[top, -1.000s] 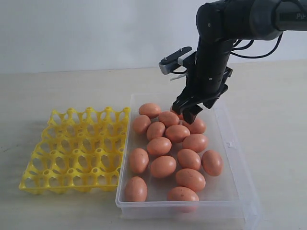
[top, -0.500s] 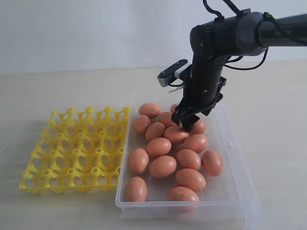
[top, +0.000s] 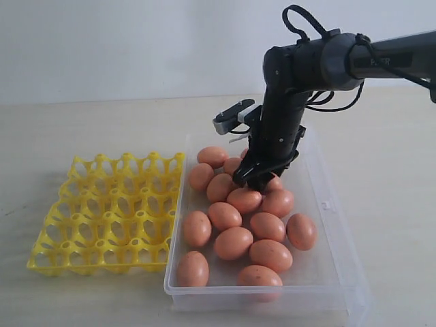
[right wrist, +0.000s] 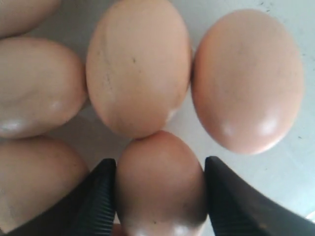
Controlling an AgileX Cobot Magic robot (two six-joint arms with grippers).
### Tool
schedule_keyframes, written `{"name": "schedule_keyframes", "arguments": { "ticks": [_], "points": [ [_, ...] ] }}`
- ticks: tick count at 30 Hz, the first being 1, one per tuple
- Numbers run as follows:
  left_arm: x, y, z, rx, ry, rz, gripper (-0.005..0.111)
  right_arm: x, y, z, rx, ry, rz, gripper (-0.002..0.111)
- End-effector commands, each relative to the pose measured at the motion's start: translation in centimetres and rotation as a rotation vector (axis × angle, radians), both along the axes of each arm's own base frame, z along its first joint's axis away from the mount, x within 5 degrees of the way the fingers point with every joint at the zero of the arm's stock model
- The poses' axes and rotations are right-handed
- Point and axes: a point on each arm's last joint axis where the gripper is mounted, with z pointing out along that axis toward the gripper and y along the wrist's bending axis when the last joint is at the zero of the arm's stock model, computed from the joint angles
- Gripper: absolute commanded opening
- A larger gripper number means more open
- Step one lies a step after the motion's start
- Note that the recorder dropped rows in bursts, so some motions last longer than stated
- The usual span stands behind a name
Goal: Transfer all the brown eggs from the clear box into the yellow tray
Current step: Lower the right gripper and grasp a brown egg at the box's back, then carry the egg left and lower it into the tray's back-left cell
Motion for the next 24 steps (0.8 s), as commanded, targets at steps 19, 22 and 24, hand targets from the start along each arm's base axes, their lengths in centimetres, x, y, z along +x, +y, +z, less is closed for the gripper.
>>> {"name": "schedule_keyframes", "arguments": {
  "ticks": [19,22,24],
  "points": [
    [0.0,0.0,0.2,-0.007,-0.019,-0.005,0.0,-1.2,10.3,14.4,0.604,-0.862,0.081,0.0],
    [0.0,0.0,0.2,-0.007,-0.019,-0.005,0.0,-1.6,12.5,12.9,0.668,-0.881,0.043,0.0],
    [0.0,0.0,0.2,-0.007,-0.019,-0.005,0.0,-1.9,13.9,12.0,0.73,-0.882,-0.002,0.0]
  ]
}}
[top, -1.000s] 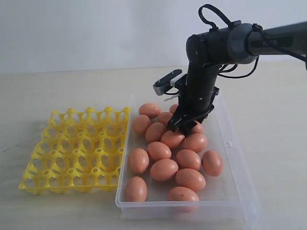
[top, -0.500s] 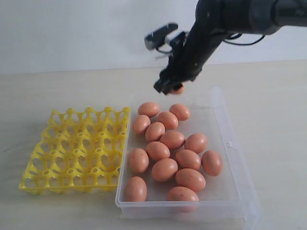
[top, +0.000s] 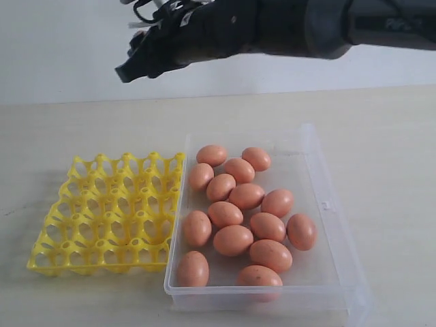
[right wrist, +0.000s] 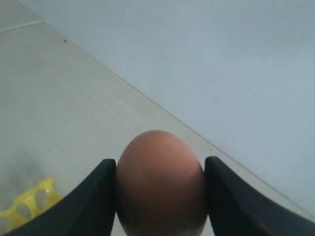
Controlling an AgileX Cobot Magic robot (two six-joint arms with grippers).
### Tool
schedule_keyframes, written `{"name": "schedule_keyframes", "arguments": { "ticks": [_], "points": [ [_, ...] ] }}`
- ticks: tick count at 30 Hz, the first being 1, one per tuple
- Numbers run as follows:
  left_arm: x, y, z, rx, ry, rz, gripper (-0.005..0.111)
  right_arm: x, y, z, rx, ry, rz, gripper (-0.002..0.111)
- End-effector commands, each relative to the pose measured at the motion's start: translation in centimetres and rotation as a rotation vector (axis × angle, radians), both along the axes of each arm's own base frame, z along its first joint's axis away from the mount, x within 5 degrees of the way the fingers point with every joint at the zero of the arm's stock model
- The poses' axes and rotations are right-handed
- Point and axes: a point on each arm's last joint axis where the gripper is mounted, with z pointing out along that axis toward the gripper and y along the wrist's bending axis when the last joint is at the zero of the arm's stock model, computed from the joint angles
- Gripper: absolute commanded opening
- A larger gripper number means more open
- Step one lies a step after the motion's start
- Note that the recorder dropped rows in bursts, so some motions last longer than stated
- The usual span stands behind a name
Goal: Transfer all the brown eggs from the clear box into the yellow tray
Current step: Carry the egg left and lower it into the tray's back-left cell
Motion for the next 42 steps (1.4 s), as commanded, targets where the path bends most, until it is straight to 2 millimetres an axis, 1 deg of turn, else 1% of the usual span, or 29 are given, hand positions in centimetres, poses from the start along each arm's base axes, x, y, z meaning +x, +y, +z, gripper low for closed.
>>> {"name": "schedule_keyframes", "arguments": {
  "ticks": [1,4,7,10,13,16,17,18,19,20,23,26,31,32,35,42],
  "points": [
    [0.0,0.0,0.2,-0.007,-0.019,-0.005,0.0,-0.4,2.8,-1.7,0.159,-0.016,-0.032,0.0],
    [0.0,0.0,0.2,-0.007,-0.019,-0.005,0.0,-0.8,4.4,-3.2,0.244,0.021,-0.018,0.0],
    [0.0,0.0,0.2,-0.007,-0.019,-0.005,0.0,-0.8,5.8,-4.6,0.282,0.044,0.012,0.0],
    [0.0,0.0,0.2,-0.007,-0.019,-0.005,0.0,-0.6,6.5,-5.8,0.371,0.091,0.027,0.0],
    [0.0,0.0,0.2,-0.007,-0.019,-0.005,0.0,-0.7,7.1,-7.0,0.408,0.105,0.082,0.0],
    [0.0,0.0,0.2,-0.007,-0.019,-0.005,0.0,-1.0,8.1,-7.9,0.414,0.084,0.201,0.0],
    [0.0,0.0,0.2,-0.007,-0.019,-0.005,0.0,-0.9,8.8,-8.9,0.445,0.132,0.229,0.0],
    [0.0,0.0,0.2,-0.007,-0.019,-0.005,0.0,-0.8,9.0,-9.3,0.462,0.161,0.225,0.0],
    [0.0,0.0,0.2,-0.007,-0.019,-0.005,0.0,-0.4,9.5,-10.1,0.465,0.179,0.233,0.0],
    [0.0,0.0,0.2,-0.007,-0.019,-0.005,0.0,-0.2,9.8,-10.3,0.466,0.18,0.238,0.0],
    [0.0,0.0,0.2,-0.007,-0.019,-0.005,0.0,0.4,9.9,-11.3,0.447,0.196,0.203,0.0],
    [0.0,0.0,0.2,-0.007,-0.019,-0.005,0.0,0.5,9.7,-11.9,0.413,0.192,0.213,0.0],
    [0.0,0.0,0.2,-0.007,-0.019,-0.005,0.0,0.6,9.7,-14.1,0.423,0.243,0.182,0.0],
    [0.0,0.0,0.2,-0.007,-0.019,-0.005,0.0,0.7,9.7,-14.1,0.434,0.251,0.173,0.0],
    [0.0,0.0,0.2,-0.007,-0.019,-0.005,0.0,0.7,9.8,-15.0,0.43,0.262,0.169,0.0],
    [0.0,0.0,0.2,-0.007,-0.019,-0.005,0.0,0.7,9.8,-15.7,0.423,0.272,0.168,0.0]
  ]
}}
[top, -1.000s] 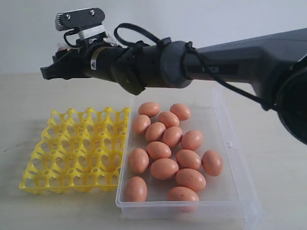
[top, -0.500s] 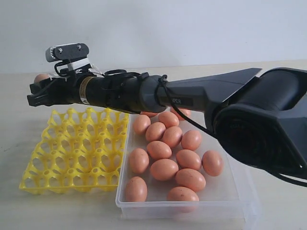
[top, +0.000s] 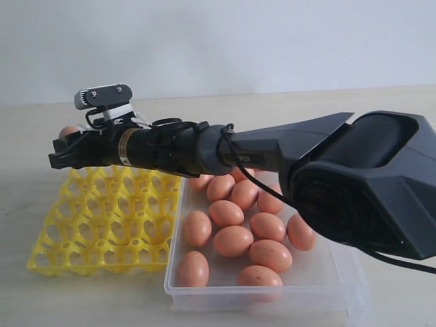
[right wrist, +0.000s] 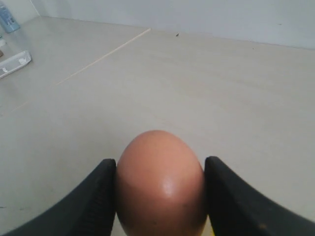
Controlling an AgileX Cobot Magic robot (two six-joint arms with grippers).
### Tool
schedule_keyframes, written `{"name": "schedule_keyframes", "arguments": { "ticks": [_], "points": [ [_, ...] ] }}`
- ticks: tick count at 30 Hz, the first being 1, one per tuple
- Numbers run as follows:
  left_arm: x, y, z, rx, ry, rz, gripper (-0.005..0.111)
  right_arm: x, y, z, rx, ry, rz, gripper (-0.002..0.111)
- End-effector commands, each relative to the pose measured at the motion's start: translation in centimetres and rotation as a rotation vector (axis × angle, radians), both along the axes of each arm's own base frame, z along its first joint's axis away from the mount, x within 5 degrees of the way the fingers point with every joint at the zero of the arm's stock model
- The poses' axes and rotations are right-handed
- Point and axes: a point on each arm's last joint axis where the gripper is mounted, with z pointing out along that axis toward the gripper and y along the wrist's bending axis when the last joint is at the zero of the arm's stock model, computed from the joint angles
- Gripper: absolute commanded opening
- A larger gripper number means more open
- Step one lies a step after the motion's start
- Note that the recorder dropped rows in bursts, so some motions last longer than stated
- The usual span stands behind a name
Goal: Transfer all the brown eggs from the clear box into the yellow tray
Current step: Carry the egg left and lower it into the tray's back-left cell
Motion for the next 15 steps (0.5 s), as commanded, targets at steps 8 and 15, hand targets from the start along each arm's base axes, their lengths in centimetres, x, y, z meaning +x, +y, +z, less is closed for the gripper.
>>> {"name": "schedule_keyframes", "arguments": {
  "ticks": [8,15],
  "points": [
    [-0.01,-0.05,0.24,-0.007,-0.019,-0.005,0.0,0.7,0.24,-0.45,0.035,0.001,-0.008,0.002],
    [-0.01,-0.05,0.24,-0.007,-0.019,-0.005,0.0,0.8,0.32,-0.82,0.023,-0.007,-0.005,0.014]
  ]
}}
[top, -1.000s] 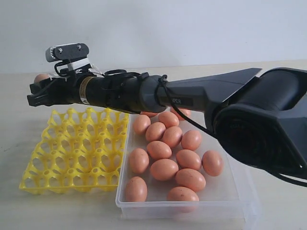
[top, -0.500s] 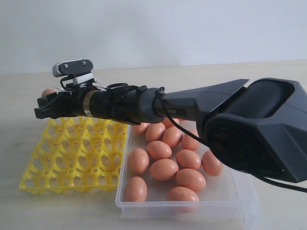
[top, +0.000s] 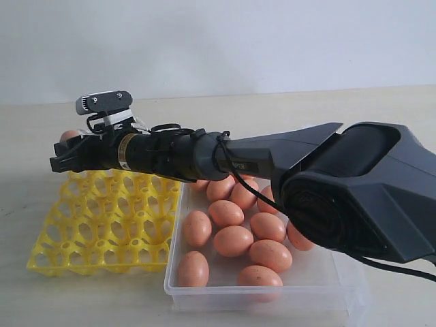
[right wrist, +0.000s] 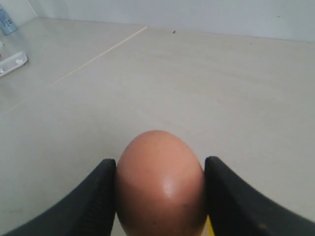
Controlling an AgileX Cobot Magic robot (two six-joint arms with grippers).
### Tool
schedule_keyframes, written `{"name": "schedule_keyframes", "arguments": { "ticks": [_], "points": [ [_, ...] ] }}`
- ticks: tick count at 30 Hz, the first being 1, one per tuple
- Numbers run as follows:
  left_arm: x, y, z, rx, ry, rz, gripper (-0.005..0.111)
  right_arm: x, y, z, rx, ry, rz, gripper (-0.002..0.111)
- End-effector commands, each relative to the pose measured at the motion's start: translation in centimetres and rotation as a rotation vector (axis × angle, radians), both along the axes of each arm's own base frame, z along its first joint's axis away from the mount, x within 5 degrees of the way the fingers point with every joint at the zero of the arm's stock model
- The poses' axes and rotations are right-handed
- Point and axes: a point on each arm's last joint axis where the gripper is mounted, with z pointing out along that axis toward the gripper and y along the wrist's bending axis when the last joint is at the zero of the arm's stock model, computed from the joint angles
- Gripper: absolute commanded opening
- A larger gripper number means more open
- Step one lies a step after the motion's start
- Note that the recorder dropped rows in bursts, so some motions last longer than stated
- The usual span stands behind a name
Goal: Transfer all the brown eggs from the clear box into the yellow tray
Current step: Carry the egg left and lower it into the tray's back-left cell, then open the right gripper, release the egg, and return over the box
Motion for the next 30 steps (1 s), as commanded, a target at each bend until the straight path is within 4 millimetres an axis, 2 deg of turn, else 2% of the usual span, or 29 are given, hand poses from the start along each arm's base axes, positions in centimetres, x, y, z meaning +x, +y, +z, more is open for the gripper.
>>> {"name": "schedule_keyframes", "arguments": {
  "ticks": [1,3,8,10,14,16,18,21,23,26,28,30],
  "points": [
    [0.0,0.0,0.2,-0.007,-0.019,-0.005,0.0,0.3,-0.1,0.4,0.009,-0.018,0.003,0.016],
    [0.0,0.0,0.2,-0.007,-0.019,-0.005,0.0,0.3,-0.1,0.4,0.006,-0.024,0.005,0.025],
    [0.0,0.0,0.2,-0.007,-0.019,-0.005,0.0,0.4,-0.1,0.4,-0.003,-0.024,0.0,0.056],
    [0.0,0.0,0.2,-0.007,-0.019,-0.005,0.0,0.5,-0.2,0.2,-0.021,-0.024,-0.011,0.065],
    [0.0,0.0,0.2,-0.007,-0.019,-0.005,0.0,0.6,-0.3,0.1,-0.039,-0.018,-0.026,0.069],
    [0.0,0.0,0.2,-0.007,-0.019,-0.005,0.0,0.6,-0.4,0.5,-0.04,-0.023,-0.031,0.066],
    [0.0,0.0,0.2,-0.007,-0.019,-0.005,0.0,0.8,-0.5,2.1,-0.054,-0.041,-0.054,0.059],
    [0.0,0.0,0.2,-0.007,-0.019,-0.005,0.0,1.3,-1.4,5.2,-0.127,-0.065,-0.147,0.038],
    [0.0,0.0,0.2,-0.007,-0.019,-0.005,0.0,1.8,-2.8,7.3,-0.226,-0.051,-0.278,0.022],
    [0.0,0.0,0.2,-0.007,-0.019,-0.005,0.0,1.9,-5.4,8.8,-0.467,-0.034,-0.433,0.0],
    [0.0,0.0,0.2,-0.007,-0.019,-0.005,0.0,1.0,-6.9,9.2,-0.663,-0.026,-0.404,0.0],
    [0.0,0.0,0.2,-0.007,-0.019,-0.005,0.0,-0.5,-8.0,9.2,-0.829,-0.002,-0.299,0.0]
  ]
}}
